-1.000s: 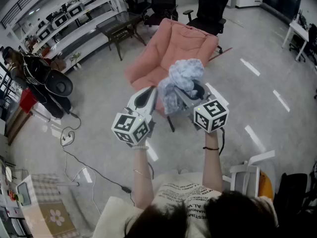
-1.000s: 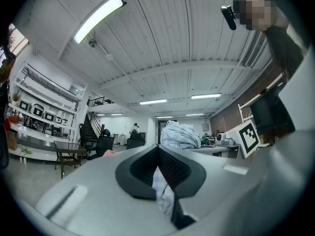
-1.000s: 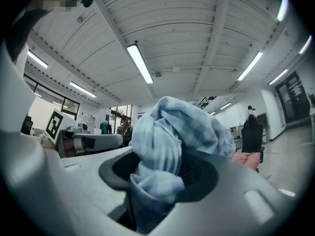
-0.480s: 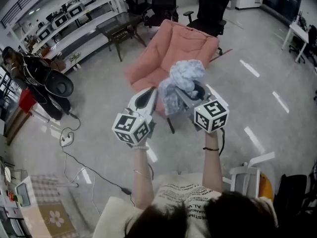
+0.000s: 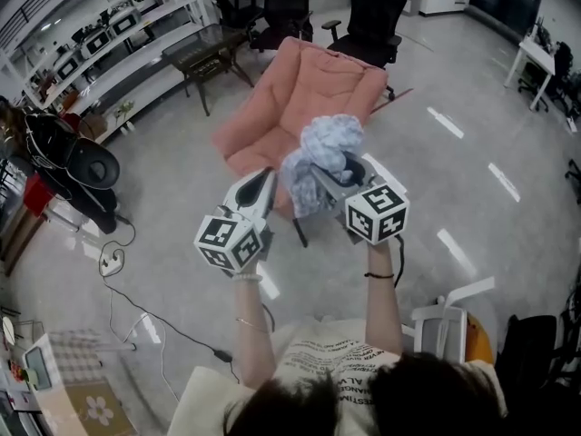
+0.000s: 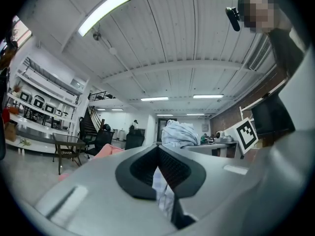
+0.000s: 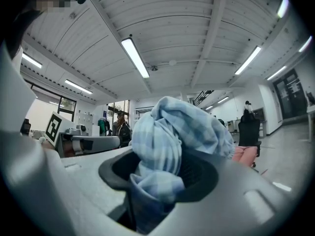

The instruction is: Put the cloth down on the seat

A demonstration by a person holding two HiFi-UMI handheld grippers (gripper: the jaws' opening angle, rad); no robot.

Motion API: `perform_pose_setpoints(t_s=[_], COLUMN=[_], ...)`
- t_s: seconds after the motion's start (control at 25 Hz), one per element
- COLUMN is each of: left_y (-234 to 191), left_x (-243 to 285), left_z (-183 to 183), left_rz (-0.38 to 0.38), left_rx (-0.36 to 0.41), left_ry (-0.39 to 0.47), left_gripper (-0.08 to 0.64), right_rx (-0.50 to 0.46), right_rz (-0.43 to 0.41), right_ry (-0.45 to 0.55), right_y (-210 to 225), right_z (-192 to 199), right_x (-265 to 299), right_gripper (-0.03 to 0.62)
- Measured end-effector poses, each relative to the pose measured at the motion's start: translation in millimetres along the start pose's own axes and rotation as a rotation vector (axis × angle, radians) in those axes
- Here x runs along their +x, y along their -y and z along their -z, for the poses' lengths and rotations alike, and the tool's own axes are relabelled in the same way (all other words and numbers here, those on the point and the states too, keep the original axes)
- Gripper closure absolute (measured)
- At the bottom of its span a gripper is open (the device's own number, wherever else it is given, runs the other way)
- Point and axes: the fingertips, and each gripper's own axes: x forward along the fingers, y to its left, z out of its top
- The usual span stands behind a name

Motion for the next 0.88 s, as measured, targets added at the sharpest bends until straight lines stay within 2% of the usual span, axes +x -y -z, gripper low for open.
perform_pose_setpoints(t_s=[0.44, 0.68, 0.88], left_y=[15.8, 1.8, -38.5], left_x=[28.2, 43.8, 53.5], left_z=[11.9, 21.6, 19.0], left_rz=[0.008, -0.001, 0.006], left_rx=[0.004, -0.007, 0.002], left_ry=[-0.035, -0.059, -0.060], left_gripper=[0.561, 0.561, 0.561], right_rx=[0.044, 0.051, 0.072], right_rz=[-0.023, -0.006, 0.034], right_ry=[-0.026, -0.038, -0.037], right_y=[27.9, 46.5, 59.8], right_z=[7.9, 16.4, 23.7], right_x=[-8.0, 5.2, 40.0], right_gripper=[0.390, 0.390, 0.390])
